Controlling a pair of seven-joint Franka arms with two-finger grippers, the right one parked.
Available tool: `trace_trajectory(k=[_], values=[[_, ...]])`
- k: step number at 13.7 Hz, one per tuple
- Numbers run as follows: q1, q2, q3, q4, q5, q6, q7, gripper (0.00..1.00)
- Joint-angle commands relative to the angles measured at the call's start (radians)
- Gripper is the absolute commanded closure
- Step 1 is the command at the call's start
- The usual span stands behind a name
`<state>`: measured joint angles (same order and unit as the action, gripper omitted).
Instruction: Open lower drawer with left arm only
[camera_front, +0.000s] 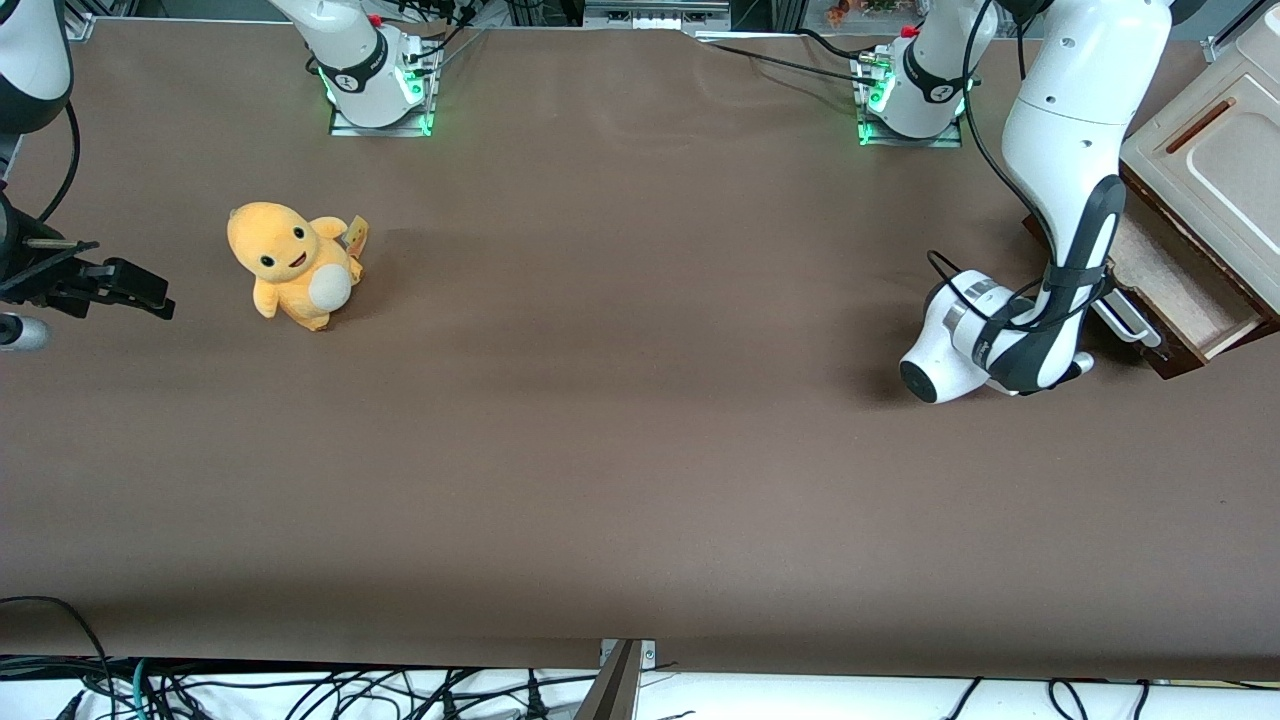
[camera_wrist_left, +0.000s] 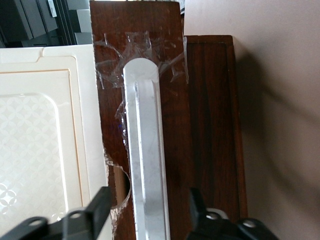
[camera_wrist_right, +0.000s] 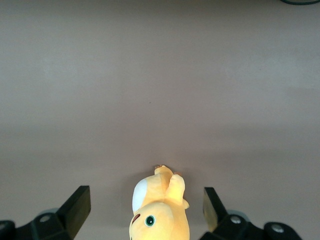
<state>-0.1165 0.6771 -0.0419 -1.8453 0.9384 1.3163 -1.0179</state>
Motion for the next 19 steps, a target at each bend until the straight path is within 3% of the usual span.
trace_trajectory(k=[1,4,8,12,14,19], values=[[-0.005,-0.007,-0.004,0.056,-0.062,-0.017,0.082,0.0],[-0.002,-0.08,-0.009,0.153,-0.278,-0.019,0.2,0.0],[-0.002,-0.174,-0.012,0.273,-0.464,-0.025,0.49,0.0],[-0.011,-0.226,-0.016,0.369,-0.63,-0.026,0.574,0.0],[0.003,-0.267,-0.021,0.423,-0.746,-0.026,0.649,0.0],[0.063,-0.347,-0.019,0.529,-0.937,-0.014,0.858,0.0]])
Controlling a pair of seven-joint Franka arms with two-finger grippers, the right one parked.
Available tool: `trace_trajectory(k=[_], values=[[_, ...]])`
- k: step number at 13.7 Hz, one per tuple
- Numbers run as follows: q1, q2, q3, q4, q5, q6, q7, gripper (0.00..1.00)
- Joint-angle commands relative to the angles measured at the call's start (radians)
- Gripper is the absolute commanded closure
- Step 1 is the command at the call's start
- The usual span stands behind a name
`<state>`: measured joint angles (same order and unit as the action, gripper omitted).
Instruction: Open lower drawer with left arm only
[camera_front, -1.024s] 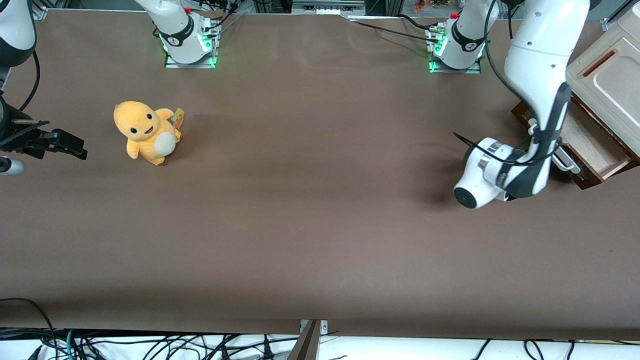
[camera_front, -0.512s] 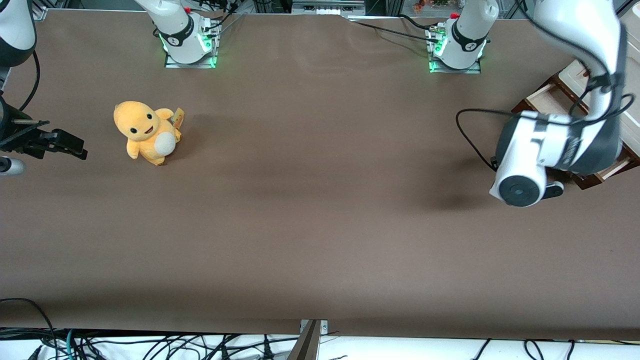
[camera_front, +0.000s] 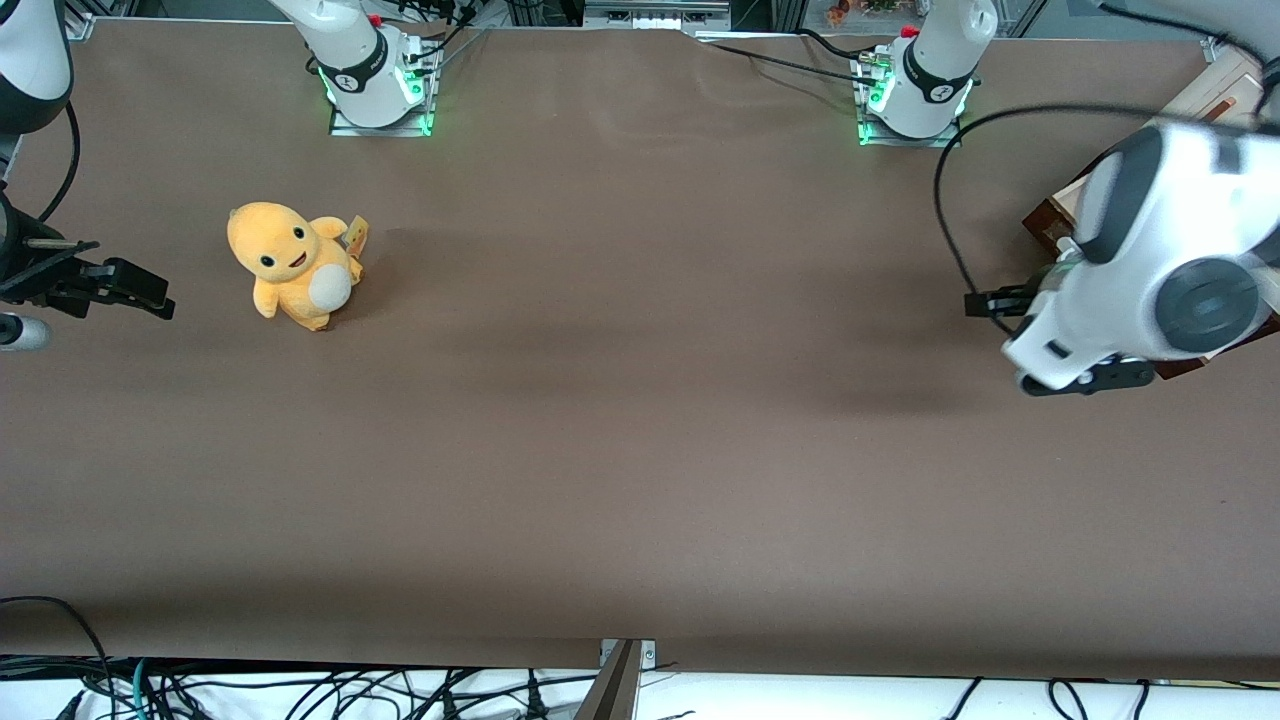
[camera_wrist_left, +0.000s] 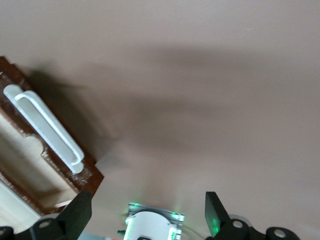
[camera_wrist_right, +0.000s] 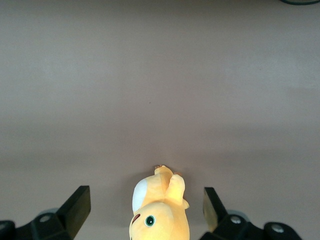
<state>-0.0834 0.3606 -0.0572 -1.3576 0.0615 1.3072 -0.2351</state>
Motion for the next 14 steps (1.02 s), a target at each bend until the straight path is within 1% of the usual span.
trace_trajectory(k=[1,3,5,6,9,10,12,14], values=[[0.028,-0.046,-0.006,0.066,-0.057,-0.002,0.088,0.0],[0.031,-0.07,-0.006,0.077,-0.068,0.039,0.091,0.0],[0.033,-0.106,-0.006,0.032,-0.068,0.113,0.091,0.0],[0.027,-0.138,-0.004,-0.027,-0.072,0.165,0.091,0.0],[0.034,-0.288,-0.003,-0.257,-0.081,0.312,0.126,0.0],[0.034,-0.317,-0.003,-0.296,-0.069,0.346,0.14,0.0],[0.034,-0.334,0.01,-0.313,-0.081,0.359,0.126,0.0],[0.027,-0.356,0.028,-0.324,-0.077,0.371,0.128,0.0]])
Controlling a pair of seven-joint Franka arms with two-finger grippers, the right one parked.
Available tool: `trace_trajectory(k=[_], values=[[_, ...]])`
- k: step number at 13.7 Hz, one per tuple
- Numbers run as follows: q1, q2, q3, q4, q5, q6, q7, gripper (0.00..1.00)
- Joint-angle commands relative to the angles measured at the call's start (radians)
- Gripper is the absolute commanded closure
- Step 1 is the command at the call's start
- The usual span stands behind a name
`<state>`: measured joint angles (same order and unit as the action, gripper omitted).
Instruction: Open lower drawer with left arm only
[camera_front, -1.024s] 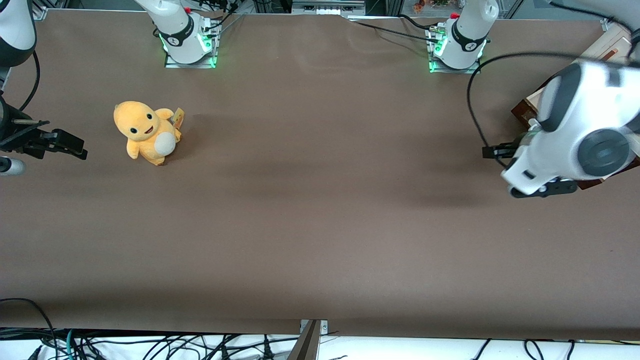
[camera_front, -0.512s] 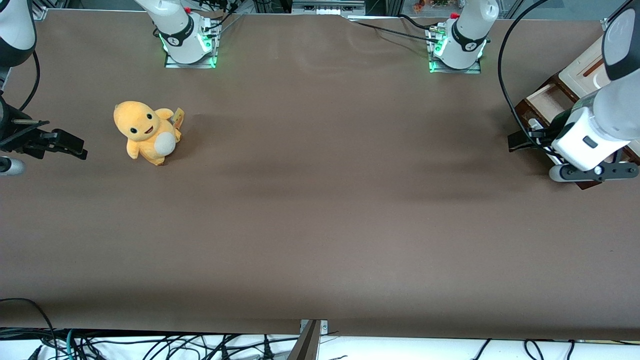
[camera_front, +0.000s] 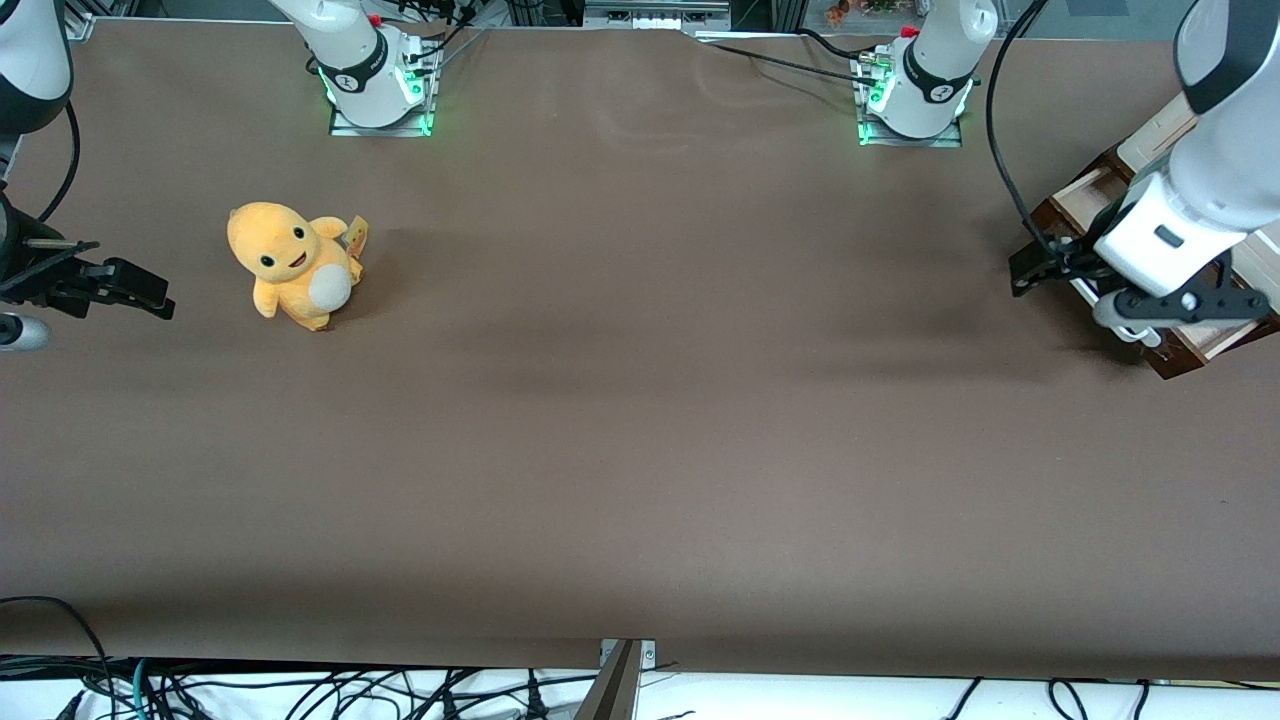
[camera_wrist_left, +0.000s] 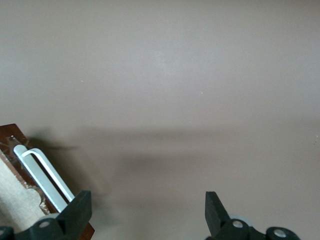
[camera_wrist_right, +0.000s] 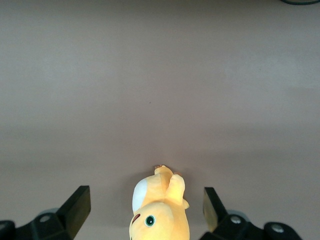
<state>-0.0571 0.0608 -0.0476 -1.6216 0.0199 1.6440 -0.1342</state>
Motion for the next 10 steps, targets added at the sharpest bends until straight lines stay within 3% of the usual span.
trace_trajectory(k=[1,10], values=[[-0.004,-0.07,0.026,-0.075,-0.031,0.034,0.027,0.0],[-0.018,-0.085,0.045,-0.084,-0.028,-0.032,0.068,0.0]])
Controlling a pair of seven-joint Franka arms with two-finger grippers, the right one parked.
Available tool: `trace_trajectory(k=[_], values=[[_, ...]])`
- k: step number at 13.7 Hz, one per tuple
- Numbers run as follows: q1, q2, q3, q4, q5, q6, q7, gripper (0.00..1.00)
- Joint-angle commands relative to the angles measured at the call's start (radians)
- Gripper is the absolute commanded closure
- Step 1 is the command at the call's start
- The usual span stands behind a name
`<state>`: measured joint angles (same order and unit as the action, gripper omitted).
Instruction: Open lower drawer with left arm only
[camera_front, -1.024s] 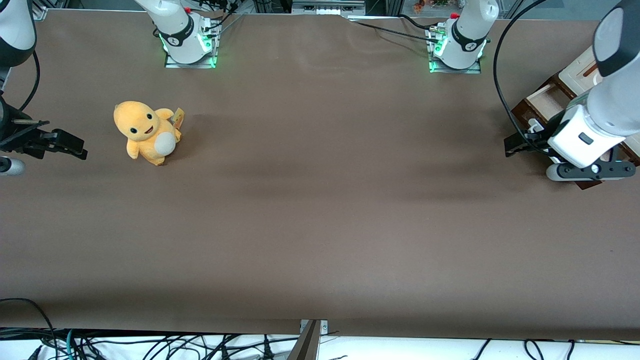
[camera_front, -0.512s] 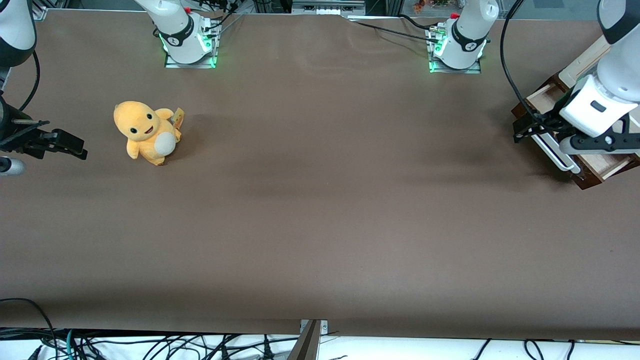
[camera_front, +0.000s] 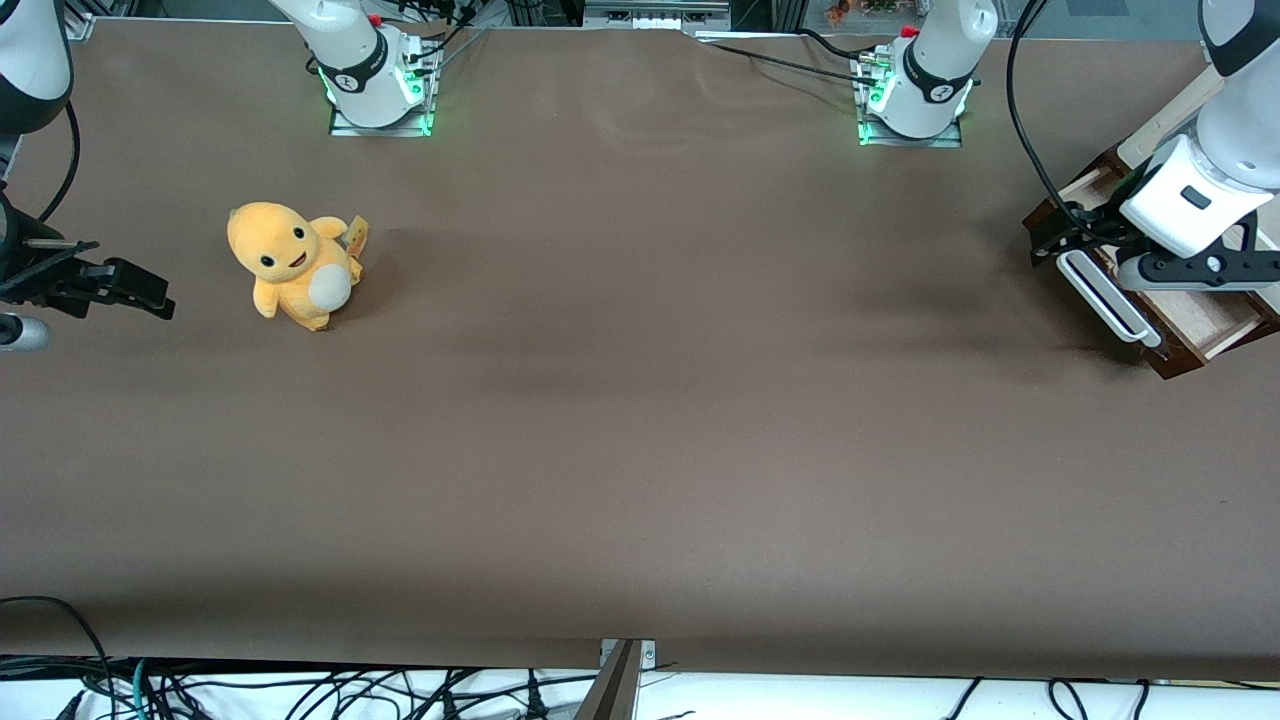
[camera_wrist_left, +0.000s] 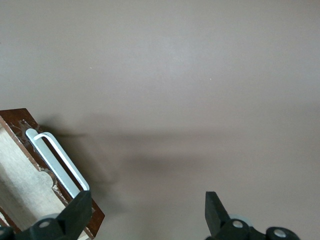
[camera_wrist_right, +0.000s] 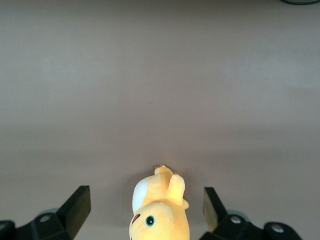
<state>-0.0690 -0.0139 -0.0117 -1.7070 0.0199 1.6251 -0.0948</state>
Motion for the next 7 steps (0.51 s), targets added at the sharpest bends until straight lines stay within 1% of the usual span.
trace_trajectory(k=[1,7], values=[[-0.005,0.003,0.009,0.023,-0.028,-0.013,0.027,0.0],[0.003,0.002,0.007,0.024,-0.029,-0.027,0.032,0.0]])
